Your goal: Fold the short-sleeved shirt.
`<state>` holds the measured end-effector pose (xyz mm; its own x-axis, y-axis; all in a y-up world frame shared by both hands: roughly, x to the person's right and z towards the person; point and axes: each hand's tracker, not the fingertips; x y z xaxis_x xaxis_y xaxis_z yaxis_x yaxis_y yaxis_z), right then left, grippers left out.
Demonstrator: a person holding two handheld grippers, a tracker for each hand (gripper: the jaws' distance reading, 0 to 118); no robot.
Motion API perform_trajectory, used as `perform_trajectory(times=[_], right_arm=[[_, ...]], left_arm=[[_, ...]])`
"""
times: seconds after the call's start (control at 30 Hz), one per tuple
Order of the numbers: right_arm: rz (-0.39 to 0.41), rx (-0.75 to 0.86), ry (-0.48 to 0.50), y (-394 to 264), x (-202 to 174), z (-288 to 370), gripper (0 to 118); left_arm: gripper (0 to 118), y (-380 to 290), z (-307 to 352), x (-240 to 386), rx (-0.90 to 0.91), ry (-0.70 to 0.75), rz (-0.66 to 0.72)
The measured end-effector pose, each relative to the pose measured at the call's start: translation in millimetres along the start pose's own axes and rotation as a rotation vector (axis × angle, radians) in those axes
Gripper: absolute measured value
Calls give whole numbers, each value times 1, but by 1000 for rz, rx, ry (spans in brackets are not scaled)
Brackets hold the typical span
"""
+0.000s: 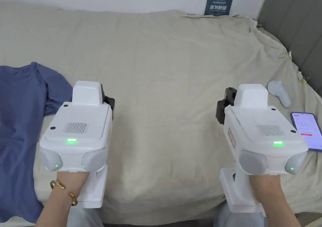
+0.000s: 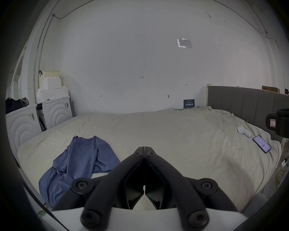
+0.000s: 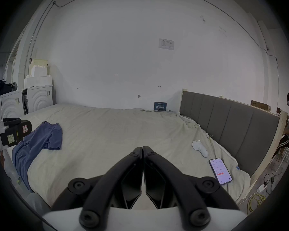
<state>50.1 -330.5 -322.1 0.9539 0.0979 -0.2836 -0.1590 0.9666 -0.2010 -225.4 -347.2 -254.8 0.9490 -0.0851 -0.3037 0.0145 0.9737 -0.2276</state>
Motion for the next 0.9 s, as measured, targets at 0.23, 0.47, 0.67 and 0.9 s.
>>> perform_trajectory(times=[0.23,0.47,0.67,0.9], right_arm=[[620,34,-8,24,-21,-18,0],[1792,457,54,-9,-50,-17,0],[1753,379,123,-15,-49,-14,0],[532,100,12,54,-31,-21,0]], left_arm=[[0,7,-15,18,65,35,-749],[0,-27,-16,42,333,-48,-1671],[0,-29,-9,35,366,-64,-1634],[0,53,-12,8,140,-11,-460]])
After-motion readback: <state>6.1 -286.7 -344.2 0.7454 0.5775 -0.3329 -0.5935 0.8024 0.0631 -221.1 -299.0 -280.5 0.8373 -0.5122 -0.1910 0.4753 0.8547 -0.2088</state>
